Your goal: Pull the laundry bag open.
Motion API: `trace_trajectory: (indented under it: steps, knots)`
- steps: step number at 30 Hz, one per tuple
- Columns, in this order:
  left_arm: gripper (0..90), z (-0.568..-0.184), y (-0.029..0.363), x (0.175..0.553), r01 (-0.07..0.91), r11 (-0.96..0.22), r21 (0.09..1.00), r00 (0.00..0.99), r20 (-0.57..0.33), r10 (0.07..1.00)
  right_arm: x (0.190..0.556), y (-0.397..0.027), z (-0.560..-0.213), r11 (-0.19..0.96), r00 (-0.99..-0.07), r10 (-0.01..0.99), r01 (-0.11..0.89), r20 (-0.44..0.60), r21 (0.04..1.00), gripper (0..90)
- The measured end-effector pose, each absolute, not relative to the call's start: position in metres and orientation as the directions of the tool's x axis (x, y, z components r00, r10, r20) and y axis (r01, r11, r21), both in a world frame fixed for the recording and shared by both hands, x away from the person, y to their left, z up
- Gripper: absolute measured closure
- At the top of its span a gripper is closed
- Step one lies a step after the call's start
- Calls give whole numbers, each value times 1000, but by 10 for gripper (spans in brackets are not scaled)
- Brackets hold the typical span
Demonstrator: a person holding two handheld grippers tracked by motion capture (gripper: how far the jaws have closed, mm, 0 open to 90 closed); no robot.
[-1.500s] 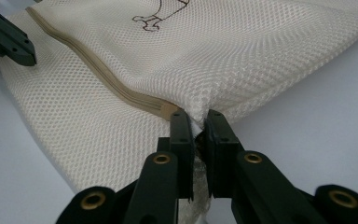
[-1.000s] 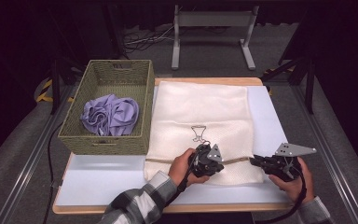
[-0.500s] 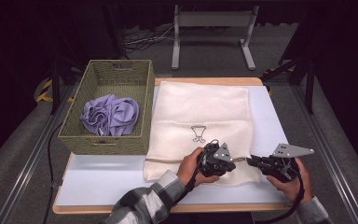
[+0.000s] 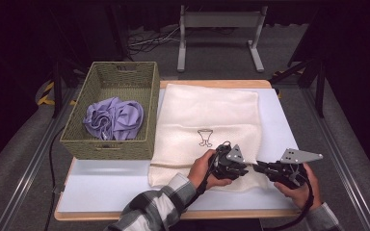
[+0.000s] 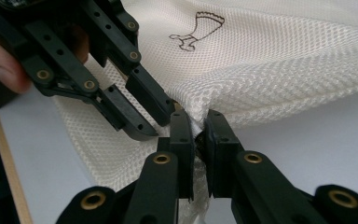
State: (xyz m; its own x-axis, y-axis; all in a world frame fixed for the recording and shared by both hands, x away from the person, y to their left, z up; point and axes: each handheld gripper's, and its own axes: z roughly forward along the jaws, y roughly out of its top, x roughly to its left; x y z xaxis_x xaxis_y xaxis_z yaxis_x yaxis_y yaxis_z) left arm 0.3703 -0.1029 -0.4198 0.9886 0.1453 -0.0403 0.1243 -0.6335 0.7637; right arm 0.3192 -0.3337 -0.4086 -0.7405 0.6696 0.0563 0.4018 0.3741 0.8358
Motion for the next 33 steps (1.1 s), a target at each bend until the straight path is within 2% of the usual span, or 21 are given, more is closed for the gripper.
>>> trace_trajectory:
  steps: [8,12,14,18,24,30,33]
  knots:
    - [725,-421,-96,376,161,-626,763,985,-85,151,319,-335,-408,367,-742,667,401,63,840,833]
    - [665,-423,-99,380,192,-625,756,980,-117,160,318,-334,-408,369,-755,653,395,68,841,834]
    - [601,-424,-99,382,209,-627,750,978,-144,154,318,-333,-408,372,-762,644,391,69,842,834]
    - [548,-423,-101,383,188,-628,755,982,-123,146,319,-334,-408,368,-763,642,395,77,842,834]
    - [577,-422,-105,383,165,-627,761,986,-119,115,320,-334,-409,368,-771,629,404,96,837,833]
    - [564,-423,-107,385,156,-622,767,988,-126,92,321,-334,-410,371,-771,629,404,94,836,832]
    - [621,-421,-108,382,131,-633,763,991,-95,91,321,-335,-410,370,-770,631,408,96,835,832]
